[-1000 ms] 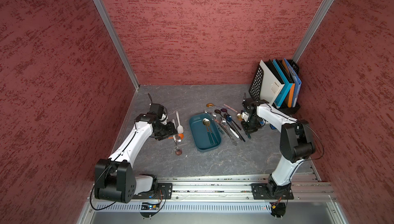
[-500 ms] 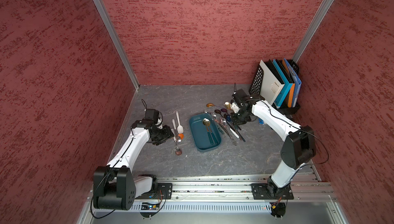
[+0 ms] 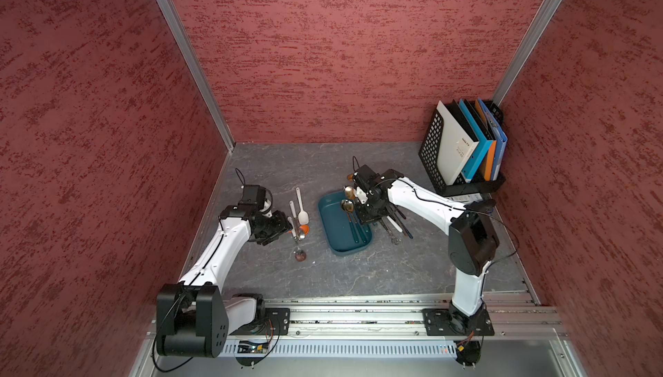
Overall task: Put the spoon into the storage box
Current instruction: Place the spoon in the storage box.
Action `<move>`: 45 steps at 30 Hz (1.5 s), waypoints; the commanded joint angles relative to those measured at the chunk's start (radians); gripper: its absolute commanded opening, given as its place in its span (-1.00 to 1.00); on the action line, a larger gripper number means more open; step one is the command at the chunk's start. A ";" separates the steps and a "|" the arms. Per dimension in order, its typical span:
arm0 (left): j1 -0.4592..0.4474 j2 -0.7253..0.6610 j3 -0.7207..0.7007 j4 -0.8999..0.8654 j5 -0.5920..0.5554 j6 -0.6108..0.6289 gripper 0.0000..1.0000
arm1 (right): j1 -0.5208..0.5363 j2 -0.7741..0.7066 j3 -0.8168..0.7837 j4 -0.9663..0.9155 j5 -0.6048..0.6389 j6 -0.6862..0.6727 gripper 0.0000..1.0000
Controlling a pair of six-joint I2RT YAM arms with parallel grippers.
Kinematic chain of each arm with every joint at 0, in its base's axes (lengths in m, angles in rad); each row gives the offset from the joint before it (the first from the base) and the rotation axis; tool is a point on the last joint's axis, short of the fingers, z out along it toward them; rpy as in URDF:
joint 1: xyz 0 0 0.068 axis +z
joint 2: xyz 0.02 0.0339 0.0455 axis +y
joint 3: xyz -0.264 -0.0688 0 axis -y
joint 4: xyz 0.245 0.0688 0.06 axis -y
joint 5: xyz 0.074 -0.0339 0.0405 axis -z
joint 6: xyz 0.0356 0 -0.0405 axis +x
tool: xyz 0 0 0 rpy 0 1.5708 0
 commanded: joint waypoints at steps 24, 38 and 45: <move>-0.106 0.015 0.038 -0.026 -0.061 -0.022 0.25 | 0.007 0.244 0.143 -0.082 -0.048 -0.019 -0.78; -0.267 0.154 0.211 -0.100 -0.160 0.027 0.31 | 0.007 0.178 0.111 -0.064 -0.035 -0.024 -0.19; -0.355 0.301 0.345 -0.133 -0.174 0.069 0.36 | 0.006 0.051 0.111 -0.043 -0.007 -0.043 -0.12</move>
